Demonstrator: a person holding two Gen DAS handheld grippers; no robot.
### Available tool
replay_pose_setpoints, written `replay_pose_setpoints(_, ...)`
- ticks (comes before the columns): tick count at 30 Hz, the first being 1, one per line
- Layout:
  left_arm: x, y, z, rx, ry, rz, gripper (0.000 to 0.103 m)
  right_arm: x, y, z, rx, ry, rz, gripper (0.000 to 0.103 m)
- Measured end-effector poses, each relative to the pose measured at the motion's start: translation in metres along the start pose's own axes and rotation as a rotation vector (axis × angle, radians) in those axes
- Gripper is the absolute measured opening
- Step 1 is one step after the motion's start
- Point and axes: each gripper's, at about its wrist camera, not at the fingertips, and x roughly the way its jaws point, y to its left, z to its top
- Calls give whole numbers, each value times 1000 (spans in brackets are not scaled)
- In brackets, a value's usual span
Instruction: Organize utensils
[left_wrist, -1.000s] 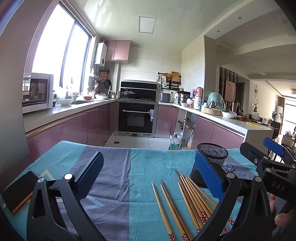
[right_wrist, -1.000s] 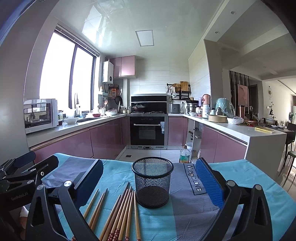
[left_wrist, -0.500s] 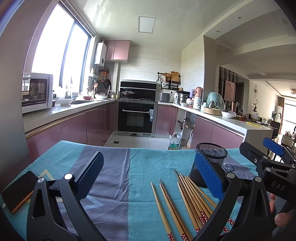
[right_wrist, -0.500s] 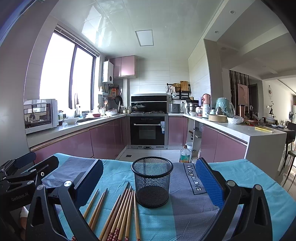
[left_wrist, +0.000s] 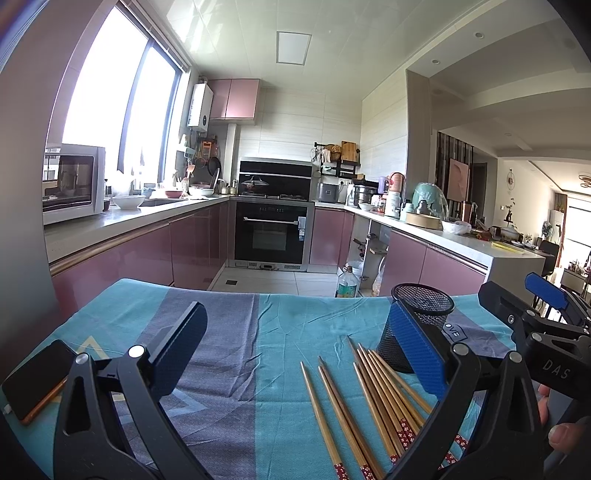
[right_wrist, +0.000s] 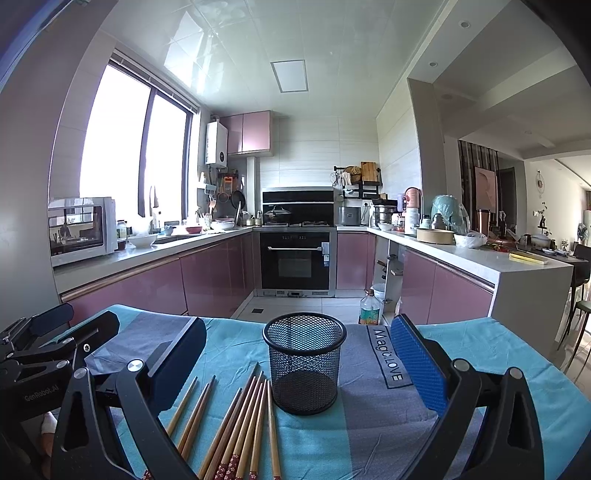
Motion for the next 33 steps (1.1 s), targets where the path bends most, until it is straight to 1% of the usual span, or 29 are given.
replay_pose_setpoints(33, 1, 1, 1, -2, 11, -5, 97, -2, 0, 1, 0, -4, 1, 97)
